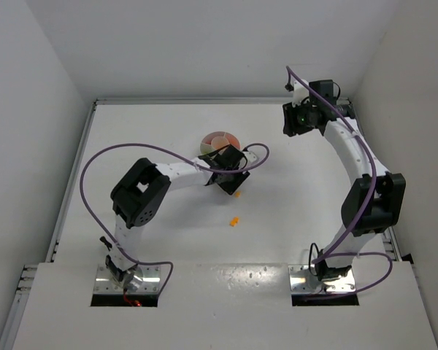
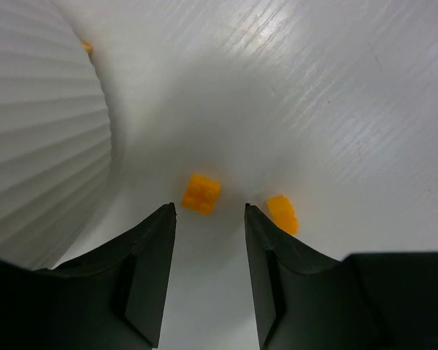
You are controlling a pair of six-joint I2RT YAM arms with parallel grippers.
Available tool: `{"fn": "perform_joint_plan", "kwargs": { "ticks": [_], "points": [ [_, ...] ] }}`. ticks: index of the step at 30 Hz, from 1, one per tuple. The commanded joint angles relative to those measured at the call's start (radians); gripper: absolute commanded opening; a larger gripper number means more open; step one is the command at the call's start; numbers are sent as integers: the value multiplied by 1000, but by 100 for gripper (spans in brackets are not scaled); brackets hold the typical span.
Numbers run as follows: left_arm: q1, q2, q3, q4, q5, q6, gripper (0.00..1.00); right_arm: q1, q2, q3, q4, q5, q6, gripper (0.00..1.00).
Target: Sort the legos into containers by color
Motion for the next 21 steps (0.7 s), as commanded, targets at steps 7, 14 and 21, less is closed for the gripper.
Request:
{"fn": "perform_joint_plan", "kwargs": {
  "ticks": [7, 14, 21],
  "points": [
    [10, 58, 73, 12, 38, 62, 49, -7, -6, 24, 12, -22, 19, 40],
    [19, 87, 82, 12, 85, 71, 45, -7, 4, 33, 12, -22, 19, 40],
    [28, 87, 71, -19, 105, 71, 36, -7, 22, 42, 12, -31, 19, 40]
  ]
}}
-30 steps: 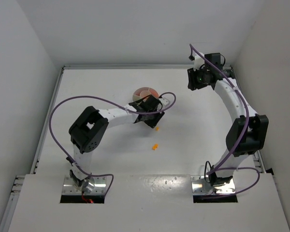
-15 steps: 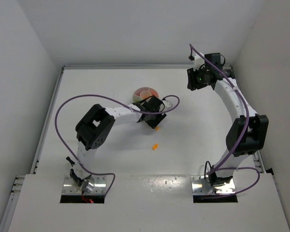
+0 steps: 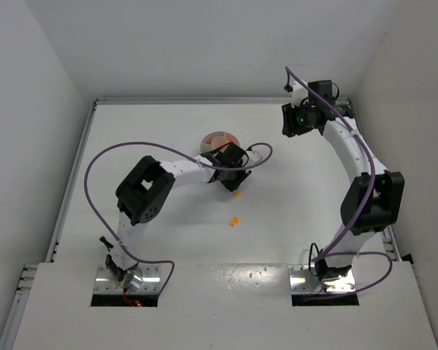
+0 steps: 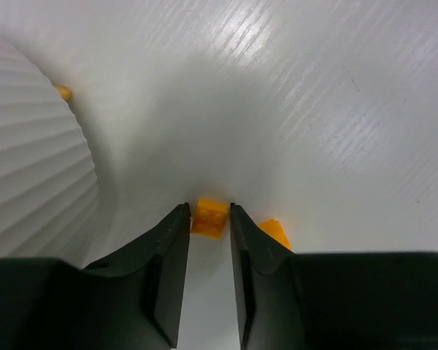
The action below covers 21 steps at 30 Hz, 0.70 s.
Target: Sort the legos into containers by color
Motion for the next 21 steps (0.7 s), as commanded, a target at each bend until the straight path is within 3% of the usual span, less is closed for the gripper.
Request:
{"fn": "perform_joint_plan", "kwargs": {
  "ticks": [1, 8, 16, 21],
  "points": [
    [10, 14, -1, -26, 24, 17, 33, -7, 13, 42, 15, -26, 18, 40],
    [10, -70, -32, -23, 67, 39, 17, -7, 22, 42, 15, -35, 18, 40],
    [1, -304, 108, -34, 66, 13, 15, -7, 13, 33, 15, -55, 9, 40],
    [70, -304, 182, -55, 37, -5, 15, 8, 4, -21, 5, -98, -3, 41]
  ]
}}
